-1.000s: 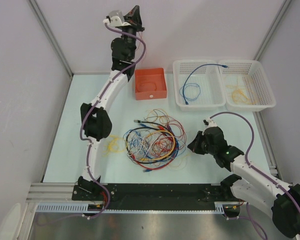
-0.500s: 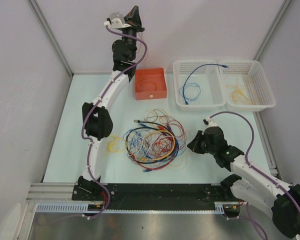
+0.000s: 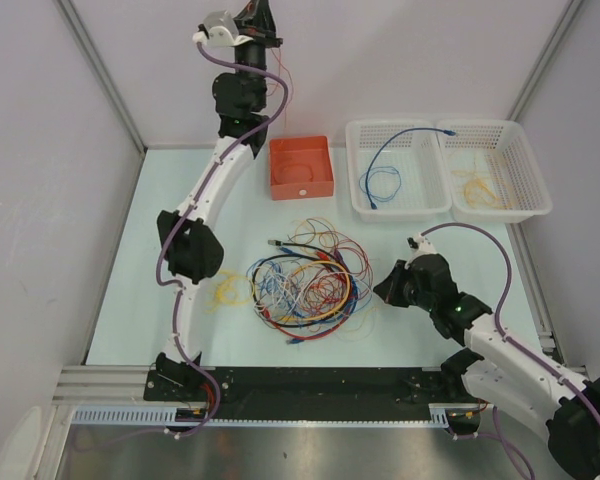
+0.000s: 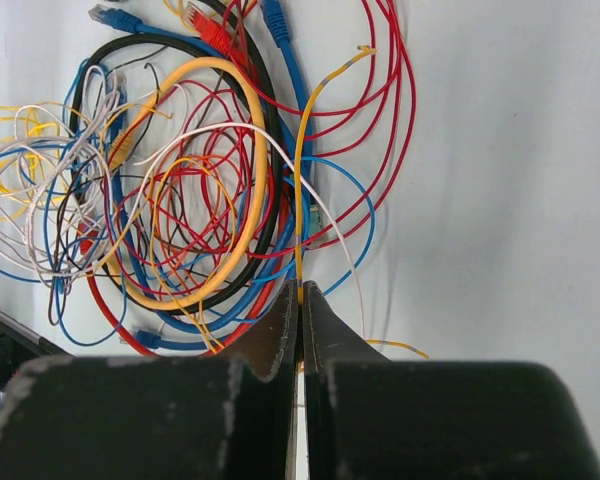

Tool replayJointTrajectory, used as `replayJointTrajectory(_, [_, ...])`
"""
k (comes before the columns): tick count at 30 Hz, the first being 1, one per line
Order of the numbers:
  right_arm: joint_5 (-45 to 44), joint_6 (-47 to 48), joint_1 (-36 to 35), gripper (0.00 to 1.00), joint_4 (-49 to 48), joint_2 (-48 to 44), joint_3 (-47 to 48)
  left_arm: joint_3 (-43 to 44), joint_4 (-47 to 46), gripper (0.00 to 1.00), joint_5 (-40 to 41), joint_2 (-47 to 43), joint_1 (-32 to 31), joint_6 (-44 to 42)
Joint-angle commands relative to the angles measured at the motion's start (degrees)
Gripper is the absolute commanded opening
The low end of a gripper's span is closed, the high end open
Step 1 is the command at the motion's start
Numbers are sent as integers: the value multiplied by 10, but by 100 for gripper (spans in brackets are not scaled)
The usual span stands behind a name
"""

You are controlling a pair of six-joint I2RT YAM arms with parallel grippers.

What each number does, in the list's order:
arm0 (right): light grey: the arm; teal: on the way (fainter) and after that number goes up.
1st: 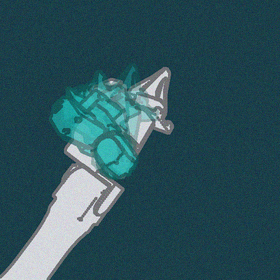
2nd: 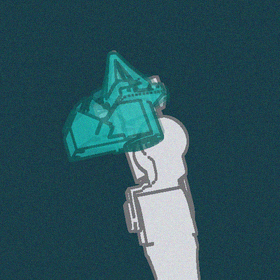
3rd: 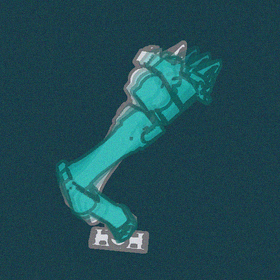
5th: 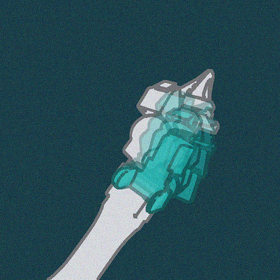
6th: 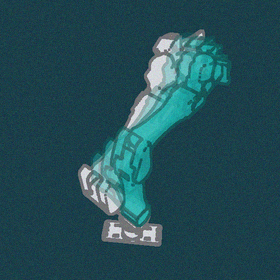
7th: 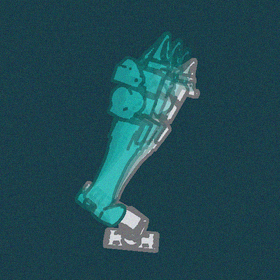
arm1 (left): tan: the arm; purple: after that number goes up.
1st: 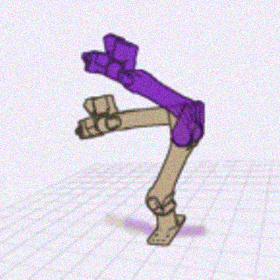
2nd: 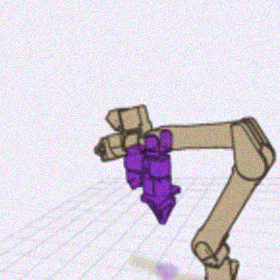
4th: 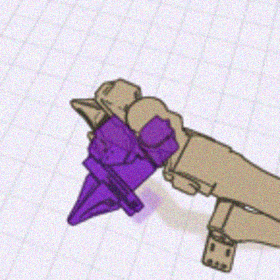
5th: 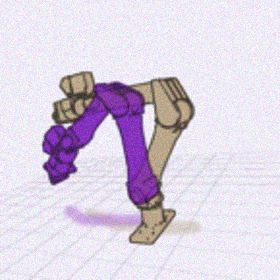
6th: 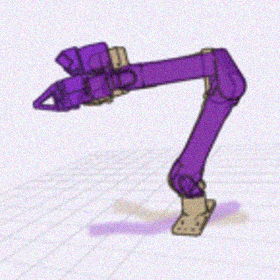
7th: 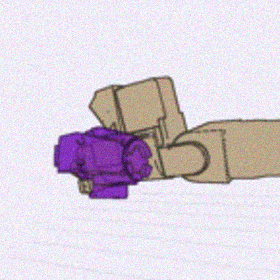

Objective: Untangle the cables

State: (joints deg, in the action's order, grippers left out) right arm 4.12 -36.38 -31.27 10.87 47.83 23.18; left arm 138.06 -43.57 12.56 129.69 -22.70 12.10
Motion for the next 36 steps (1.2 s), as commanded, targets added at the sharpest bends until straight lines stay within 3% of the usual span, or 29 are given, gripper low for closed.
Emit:
replayJointTrajectory(1, [6,6,-1,0,-2,-14,23,37,-7,0,8,-44,-9,-14])
replayJointTrajectory(9, [-3,8,-2,0,16,-32,22,55,-1,0,13,-30,-15,-23])
replayJointTrajectory(24, [-23,8,-4,0,12,-22,4,68,-17,0,36,97,-13,-15])
replayJointTrajectory(27, [-22,6,-5,0,5,-15,0,54,-13,0,40,114,-13,-5])
replayJointTrajectory(32, [-18,3,-4,0,-2,-10,-2,-43,-1,0,56,99,-13,34])
replayJointTrajectory(36, [-14,2,-3,0,0,-13,-5,-64,106,0,39,73,-12,86])
